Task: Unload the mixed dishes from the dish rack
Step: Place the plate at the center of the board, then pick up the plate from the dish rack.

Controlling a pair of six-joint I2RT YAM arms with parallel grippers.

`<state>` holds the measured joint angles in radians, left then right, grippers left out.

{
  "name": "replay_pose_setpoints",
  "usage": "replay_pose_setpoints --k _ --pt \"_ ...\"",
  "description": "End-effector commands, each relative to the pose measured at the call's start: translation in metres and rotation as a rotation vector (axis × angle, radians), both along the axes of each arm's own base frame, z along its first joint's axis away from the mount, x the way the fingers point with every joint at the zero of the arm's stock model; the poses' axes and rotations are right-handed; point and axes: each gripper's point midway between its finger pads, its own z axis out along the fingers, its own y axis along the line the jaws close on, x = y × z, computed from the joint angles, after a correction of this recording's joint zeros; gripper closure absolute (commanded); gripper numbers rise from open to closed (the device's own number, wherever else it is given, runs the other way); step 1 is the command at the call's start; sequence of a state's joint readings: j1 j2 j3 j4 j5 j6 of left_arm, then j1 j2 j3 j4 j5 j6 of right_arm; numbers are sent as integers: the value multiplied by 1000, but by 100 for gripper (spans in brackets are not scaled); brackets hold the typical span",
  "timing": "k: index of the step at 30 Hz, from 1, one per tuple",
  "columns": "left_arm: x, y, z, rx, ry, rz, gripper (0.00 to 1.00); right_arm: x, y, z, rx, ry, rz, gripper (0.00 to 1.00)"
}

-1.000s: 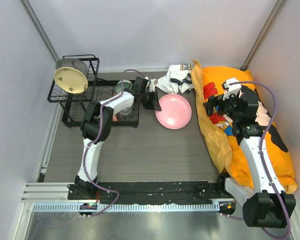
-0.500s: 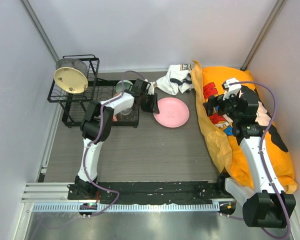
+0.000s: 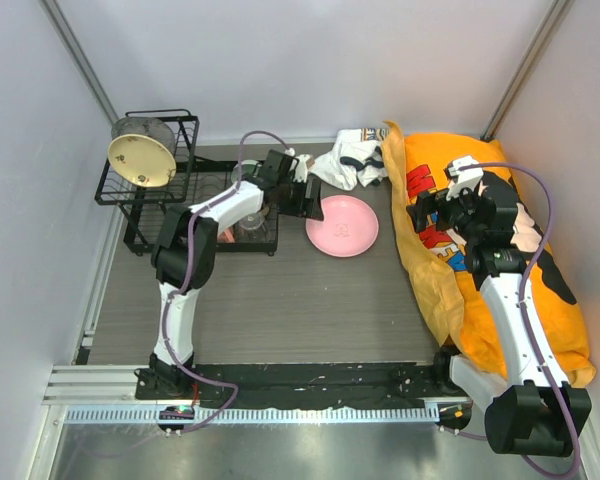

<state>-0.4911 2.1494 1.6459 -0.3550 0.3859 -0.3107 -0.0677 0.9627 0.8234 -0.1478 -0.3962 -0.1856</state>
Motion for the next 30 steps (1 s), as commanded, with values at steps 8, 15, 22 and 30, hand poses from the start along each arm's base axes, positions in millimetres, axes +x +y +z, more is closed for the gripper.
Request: replay_pose_setpoints --k 8,15,22,30 --pt "5 22 150 20 -341 -7 0 1 2 14 -6 -51 20 0" --pt "-1 58 228 181 -567 -73 0 -1 4 17 -3 -57 30 0" --pt "-12 125 328 444 -887 -17 0 -3 7 20 5 -64 47 0" --pt "-54 199 395 643 -1061 -18 0 -5 11 20 17 -55 69 0"
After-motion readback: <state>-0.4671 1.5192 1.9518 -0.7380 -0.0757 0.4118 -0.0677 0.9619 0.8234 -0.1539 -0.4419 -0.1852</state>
